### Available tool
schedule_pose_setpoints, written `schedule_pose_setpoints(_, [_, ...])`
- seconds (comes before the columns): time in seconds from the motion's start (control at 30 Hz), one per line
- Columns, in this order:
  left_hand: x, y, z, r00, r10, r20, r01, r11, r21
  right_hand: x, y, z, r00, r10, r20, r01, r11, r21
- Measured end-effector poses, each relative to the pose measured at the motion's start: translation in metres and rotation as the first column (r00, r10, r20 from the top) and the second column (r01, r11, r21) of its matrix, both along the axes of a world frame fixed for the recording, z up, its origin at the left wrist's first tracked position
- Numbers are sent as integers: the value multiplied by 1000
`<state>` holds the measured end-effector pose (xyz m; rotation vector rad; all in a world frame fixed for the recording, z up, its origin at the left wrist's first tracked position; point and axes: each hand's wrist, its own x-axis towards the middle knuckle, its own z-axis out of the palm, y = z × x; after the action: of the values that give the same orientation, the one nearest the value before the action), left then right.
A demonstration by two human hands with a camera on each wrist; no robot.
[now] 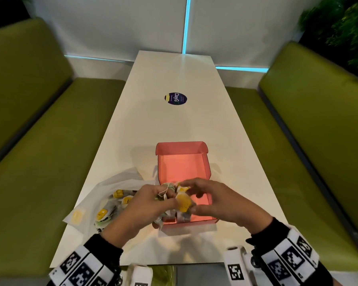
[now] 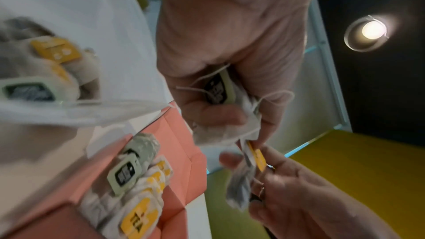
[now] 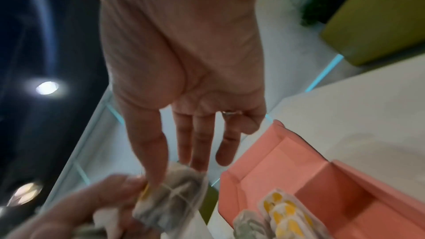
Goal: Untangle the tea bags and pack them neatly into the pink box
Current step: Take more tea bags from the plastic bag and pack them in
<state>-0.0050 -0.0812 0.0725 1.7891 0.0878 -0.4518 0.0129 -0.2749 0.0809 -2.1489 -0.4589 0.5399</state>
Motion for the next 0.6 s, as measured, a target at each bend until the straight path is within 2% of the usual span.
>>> schedule_pose_setpoints(0.03, [2, 0, 1, 999, -39, 10, 39, 999, 30, 0, 1, -2, 997, 50, 54, -45, 994, -99])
schedule_pose_setpoints(0.1, [6, -1, 3, 998, -63, 28, 61, 996, 57, 1, 3, -8, 995, 42, 92, -26, 987, -161])
schedule_pose_setpoints(0.17, [14, 2, 0, 998, -8, 59, 2, 995, 97, 2, 1, -19, 988, -115, 100, 126, 985, -118])
schedule_pose_setpoints(0.23, [22, 6, -8, 992, 22, 121, -50, 970, 238, 2, -4, -33, 952, -294, 82, 300, 951, -72])
schedule_pose_setpoints(0.27, [24, 5, -13, 986, -39, 161, -26, 925, 379, 1, -6, -41, 931, -359, 70, 363, 930, -63])
schedule_pose_setpoints(0.33, [24, -1, -25, 949, -251, 191, 68, 755, 652, -3, -5, -55, 900, -431, 60, 434, 899, -59])
schedule_pose_setpoints(0.37, [25, -6, -33, 918, -344, 195, 98, 675, 731, -5, -4, -63, 892, -449, 61, 452, 891, -52])
schedule_pose_setpoints(0.47, [30, -18, -56, 859, -474, 192, 128, 563, 816, -10, 1, -80, 890, -452, 63, 454, 891, -8])
schedule_pose_setpoints(0.6, [37, -26, -68, 849, -498, 174, 111, 491, 864, -10, 1, -93, 931, -347, 112, 356, 932, -72])
